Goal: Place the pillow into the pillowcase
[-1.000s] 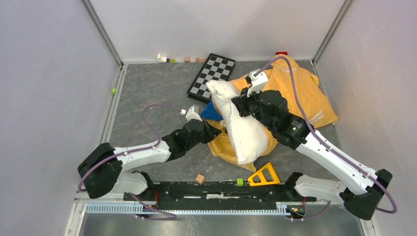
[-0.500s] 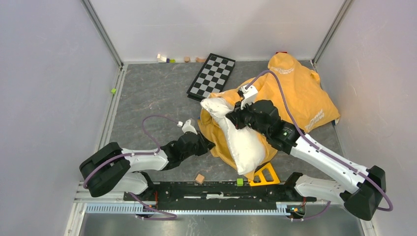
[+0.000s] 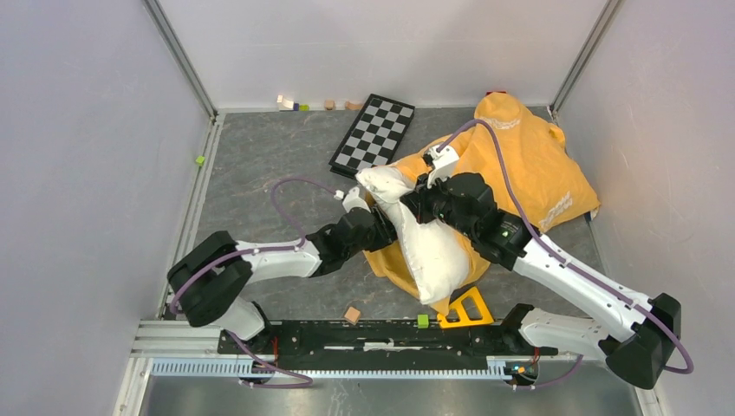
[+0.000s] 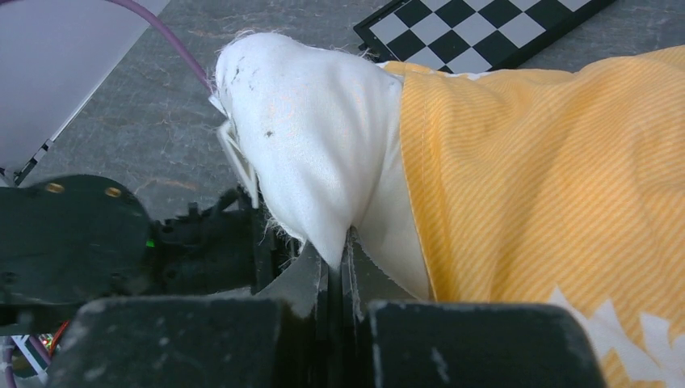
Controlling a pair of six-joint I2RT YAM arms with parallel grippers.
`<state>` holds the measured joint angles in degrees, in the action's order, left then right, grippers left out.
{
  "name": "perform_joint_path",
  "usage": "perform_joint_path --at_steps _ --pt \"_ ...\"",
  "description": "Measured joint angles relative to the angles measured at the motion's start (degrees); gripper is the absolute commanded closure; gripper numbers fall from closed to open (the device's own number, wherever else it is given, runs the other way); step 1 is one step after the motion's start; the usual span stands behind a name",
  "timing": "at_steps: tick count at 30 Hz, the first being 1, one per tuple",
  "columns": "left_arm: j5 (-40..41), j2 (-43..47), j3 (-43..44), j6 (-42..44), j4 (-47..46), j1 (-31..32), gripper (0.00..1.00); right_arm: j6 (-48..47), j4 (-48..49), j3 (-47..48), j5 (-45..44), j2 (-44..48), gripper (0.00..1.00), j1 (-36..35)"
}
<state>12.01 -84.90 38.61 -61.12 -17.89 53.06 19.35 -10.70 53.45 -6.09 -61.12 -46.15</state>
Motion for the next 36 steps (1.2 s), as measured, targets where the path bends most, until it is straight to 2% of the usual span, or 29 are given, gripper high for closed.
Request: perform_joint_path --at_steps 6,14,19,20,23,25,30,36 --pt "-0.15 -7.10 0.13 0.00 -0.28 0.00 0.40 0.37 -1.22 2.01 -0.83 -0.11 1.00 0.15" --pt "-0.33 -11.93 3.56 0.00 -2.38 0.15 0.40 0.83 -1.40 2.99 -1.05 -0.94 1.00 0.20" --pt "0.85 -14.73 7.48 -0.04 -1.05 1.03 0.51 0.96 -1.42 2.99 -1.51 -0.98 1.00 0.26" --pt "1.42 -15.50 8.24 -0.09 -0.57 1.25 0.56 0.98 -1.44 2.99 -1.64 -0.98 1.00 0.35" --pt "2.16 -17.42 9.53 -0.92 0.37 1.70 0.85 0.85 -1.77 3.15 -1.88 -1.01 1.00 0.44" --pt "2.60 -17.90 9.55 -1.49 1.27 1.95 0.97 0.42 -3.06 4.02 -2.69 -1.27 1.00 0.42" --pt "3.85 -13.62 5.75 -2.14 4.26 1.99 0.98 -2.45 -5.70 5.86 -5.92 -1.68 1.00 0.11" --pt "5.49 6.38 -2.60 -2.69 10.82 -1.36 0.98 -7.23 -5.62 2.99 -6.40 -2.29 1.00 -0.22"
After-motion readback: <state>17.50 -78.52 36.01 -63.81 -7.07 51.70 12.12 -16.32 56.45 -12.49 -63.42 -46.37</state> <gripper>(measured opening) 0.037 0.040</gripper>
